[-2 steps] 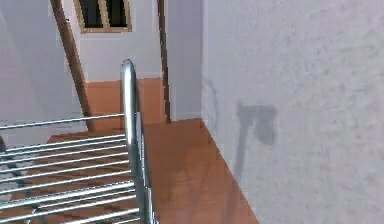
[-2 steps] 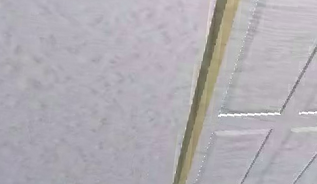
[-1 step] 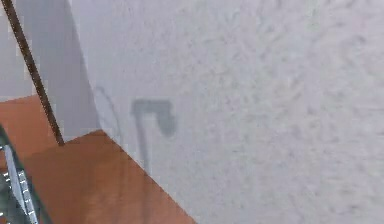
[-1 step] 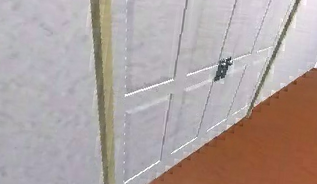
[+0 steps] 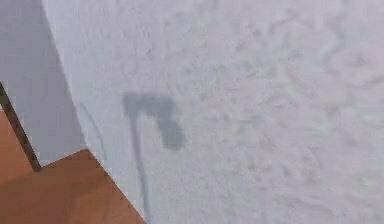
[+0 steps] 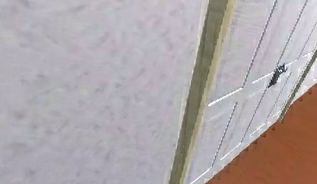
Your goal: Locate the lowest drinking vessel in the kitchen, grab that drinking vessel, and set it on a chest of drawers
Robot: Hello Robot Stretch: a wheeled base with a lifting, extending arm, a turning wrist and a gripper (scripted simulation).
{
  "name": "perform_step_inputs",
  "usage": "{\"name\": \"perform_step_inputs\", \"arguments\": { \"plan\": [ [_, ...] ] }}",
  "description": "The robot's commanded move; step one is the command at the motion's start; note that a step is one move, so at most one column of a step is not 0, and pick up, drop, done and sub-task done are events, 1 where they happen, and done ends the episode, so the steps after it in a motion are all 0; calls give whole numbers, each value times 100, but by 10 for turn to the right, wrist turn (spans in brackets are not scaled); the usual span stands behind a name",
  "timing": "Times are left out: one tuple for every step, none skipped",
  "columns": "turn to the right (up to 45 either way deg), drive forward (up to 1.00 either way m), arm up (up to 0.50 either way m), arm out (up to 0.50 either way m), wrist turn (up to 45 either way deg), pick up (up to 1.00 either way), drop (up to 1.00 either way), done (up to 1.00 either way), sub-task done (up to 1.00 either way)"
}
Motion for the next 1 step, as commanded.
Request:
{"name": "perform_step_inputs", "arguments": {
  "plan": [
    [-390,0,0,0,0,0,0,0,0]
  ]
}}
